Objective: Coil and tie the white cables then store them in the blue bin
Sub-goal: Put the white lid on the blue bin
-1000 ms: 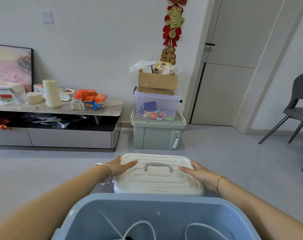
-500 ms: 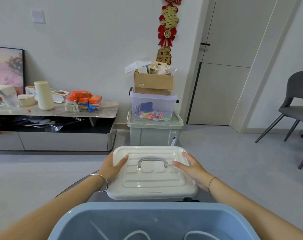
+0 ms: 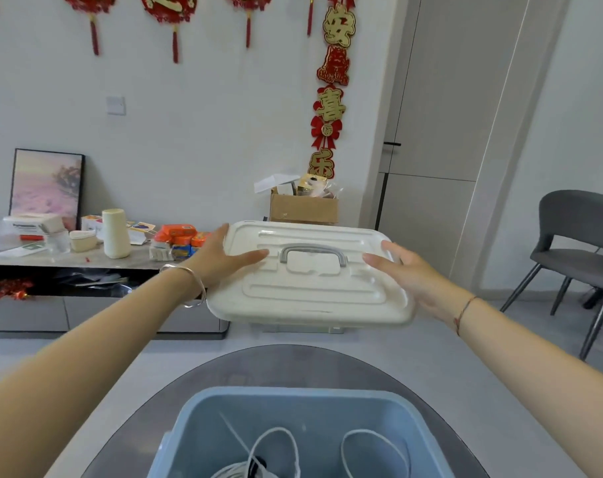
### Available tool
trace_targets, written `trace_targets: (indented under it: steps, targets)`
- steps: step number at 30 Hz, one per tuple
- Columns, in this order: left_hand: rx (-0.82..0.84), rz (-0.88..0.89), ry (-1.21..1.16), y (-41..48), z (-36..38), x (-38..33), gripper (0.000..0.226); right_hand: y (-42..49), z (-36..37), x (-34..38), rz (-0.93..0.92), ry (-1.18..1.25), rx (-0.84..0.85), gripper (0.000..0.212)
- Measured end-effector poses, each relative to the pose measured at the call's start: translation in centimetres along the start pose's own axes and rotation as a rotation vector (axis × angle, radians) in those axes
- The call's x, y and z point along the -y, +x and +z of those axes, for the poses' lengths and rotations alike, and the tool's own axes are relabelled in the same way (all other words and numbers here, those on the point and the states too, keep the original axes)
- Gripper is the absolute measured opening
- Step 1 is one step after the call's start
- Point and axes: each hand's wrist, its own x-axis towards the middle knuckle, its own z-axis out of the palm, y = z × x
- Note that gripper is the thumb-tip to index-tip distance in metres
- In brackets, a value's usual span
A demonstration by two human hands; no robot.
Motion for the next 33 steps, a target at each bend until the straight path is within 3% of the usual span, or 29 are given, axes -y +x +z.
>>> trace_targets:
  steps: [4, 9, 15, 25, 30, 33]
  targets:
    - [0.052, -0.048, 0.146, -5.4, -2.8, -2.0, 0.094, -5.6, -0.9, 2.0, -0.004, -0.073, 0.038, 0.077]
    - [0.194, -0.12, 0.074, -12.7, -1.6, -0.1, 0.092, -12.2, 0.6, -0.6, 0.094, -0.086, 0.077, 0.073]
    - [0.26, -0.175, 0.144, -18.5, 0.0, 2.3, 0.057, -17.7, 1.9, -3.7, 0.183, -0.082, 0.114, 0.07]
    - [0.248, -0.262, 0.281, -21.0, 1.0, 3.5, 0.061, -20.1, 3.2, -5.6, 0.238, -0.154, 0.103, 0.066]
    - [0.189, -0.166, 0.252, -22.4, 2.0, 4.2, 0.058, -21.2, 4.0, -5.9, 0.189, -0.33, 0.108, 0.071]
    - [0.127, -0.158, 0.394, -22.7, 2.4, 4.1, 0.074, -21.8, 4.3, -6.2, 0.161, -0.402, 0.093, 0.072]
